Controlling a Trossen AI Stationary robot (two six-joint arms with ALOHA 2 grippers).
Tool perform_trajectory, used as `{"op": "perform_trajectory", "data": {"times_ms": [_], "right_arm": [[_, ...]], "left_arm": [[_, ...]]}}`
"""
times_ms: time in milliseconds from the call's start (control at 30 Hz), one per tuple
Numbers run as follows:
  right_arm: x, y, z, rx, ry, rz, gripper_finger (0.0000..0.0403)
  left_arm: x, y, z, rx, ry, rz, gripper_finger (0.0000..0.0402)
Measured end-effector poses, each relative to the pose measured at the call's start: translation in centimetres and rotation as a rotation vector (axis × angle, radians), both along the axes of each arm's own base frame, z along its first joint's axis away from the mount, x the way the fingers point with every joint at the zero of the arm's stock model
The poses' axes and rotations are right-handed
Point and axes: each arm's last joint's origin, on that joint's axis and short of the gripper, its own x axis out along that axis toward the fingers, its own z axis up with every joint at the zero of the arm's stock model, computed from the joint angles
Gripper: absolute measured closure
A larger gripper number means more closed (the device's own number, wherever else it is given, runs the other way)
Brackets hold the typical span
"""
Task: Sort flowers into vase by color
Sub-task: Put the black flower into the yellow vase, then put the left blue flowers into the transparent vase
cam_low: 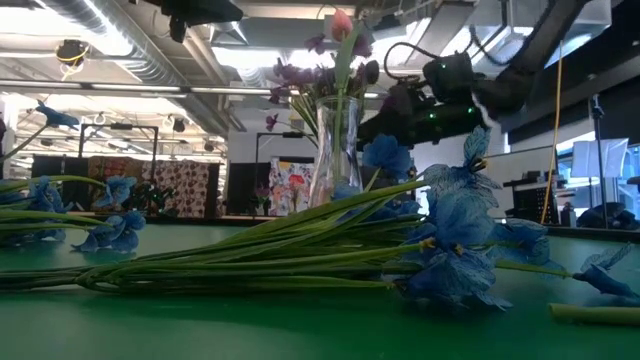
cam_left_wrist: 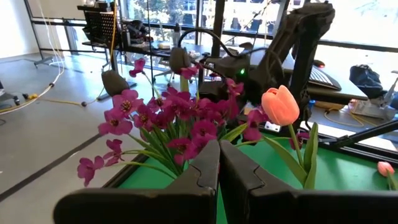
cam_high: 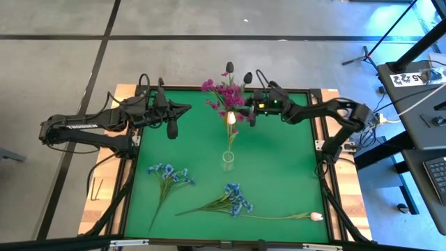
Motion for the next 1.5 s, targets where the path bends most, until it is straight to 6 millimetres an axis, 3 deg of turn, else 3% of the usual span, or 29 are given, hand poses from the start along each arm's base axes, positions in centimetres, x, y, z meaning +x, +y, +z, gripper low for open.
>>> {"op": "perform_trajectory", "data": {"times_ms": [200, 567, 800, 1000, 1200, 1500], "right_arm": [[-1.7, 0.9, 2.0, -0.040, 0.135, -0.040, 0.0169], [-6.1, 3.6, 7.0, -0.024, 0.191, -0.057, 0.0169], [-8.9, 7.2, 10.3, -0.058, 0.135, 0.013, 0.0168], [-9.8, 10.6, 12.0, -0.062, 0.054, 0.125, 0.0168], [-9.5, 13.3, 12.2, -0.097, 0.048, 0.172, 0.0168], [-9.2, 15.3, 12.3, -0.192, 0.041, 0.203, 0.0168]], "left_arm": [[0.0, 0.0, 0.0, 0.000, 0.000, 0.000, 0.0399], [0.0, 0.0, 0.0, -0.003, -0.004, 0.001, 0.0399], [-0.1, -0.1, 1.3, -0.004, -0.036, -0.016, 0.0399], [-0.6, -0.2, 2.6, -0.046, -0.002, -0.017, 0.0396], [0.3, -0.6, 1.5, -0.124, 0.107, -0.032, 0.0333], [1.9, -2.4, -0.9, -0.278, 0.259, -0.070, 0.0240]]}}
